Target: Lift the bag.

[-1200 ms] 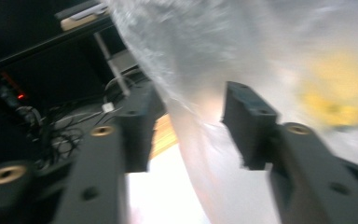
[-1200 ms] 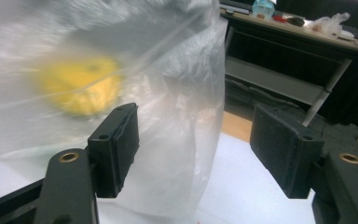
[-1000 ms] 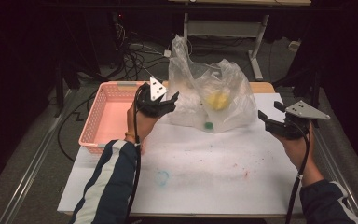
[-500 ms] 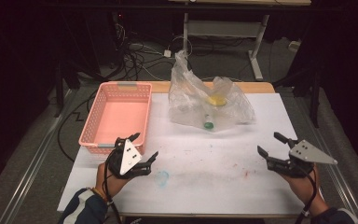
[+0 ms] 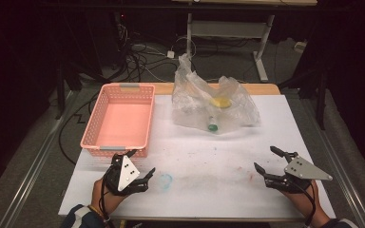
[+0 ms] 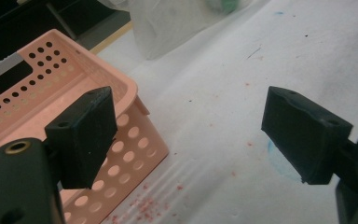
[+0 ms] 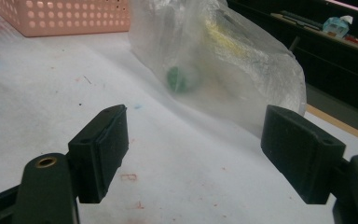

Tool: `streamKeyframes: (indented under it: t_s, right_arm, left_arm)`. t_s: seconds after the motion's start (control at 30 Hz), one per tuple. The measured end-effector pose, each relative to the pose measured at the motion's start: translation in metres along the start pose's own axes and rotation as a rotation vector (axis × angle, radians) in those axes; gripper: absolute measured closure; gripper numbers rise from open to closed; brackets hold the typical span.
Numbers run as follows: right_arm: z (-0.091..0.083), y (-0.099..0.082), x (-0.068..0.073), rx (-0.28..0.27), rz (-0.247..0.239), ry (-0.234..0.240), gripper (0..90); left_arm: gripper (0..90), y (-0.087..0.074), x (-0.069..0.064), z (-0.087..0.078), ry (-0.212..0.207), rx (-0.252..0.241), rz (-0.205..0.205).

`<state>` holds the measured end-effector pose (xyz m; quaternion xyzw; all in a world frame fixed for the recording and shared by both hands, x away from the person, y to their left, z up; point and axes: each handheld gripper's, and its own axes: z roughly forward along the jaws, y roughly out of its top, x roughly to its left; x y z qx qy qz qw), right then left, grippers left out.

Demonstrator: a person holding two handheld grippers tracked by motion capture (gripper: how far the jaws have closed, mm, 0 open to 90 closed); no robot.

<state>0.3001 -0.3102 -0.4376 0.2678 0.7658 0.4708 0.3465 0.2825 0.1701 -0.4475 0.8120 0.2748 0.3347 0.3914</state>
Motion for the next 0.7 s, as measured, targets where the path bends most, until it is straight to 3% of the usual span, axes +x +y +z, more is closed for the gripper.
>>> streamKeyframes:
  t_s: [0.7]
  right_arm:
    - [0.0017,-0.0019,-0.0015,0.017,-0.018,-0.001,22.2]
  left_arm:
    - [17.2,0.0043,-0.0058,0.0069,-0.009,0.018,0.028]
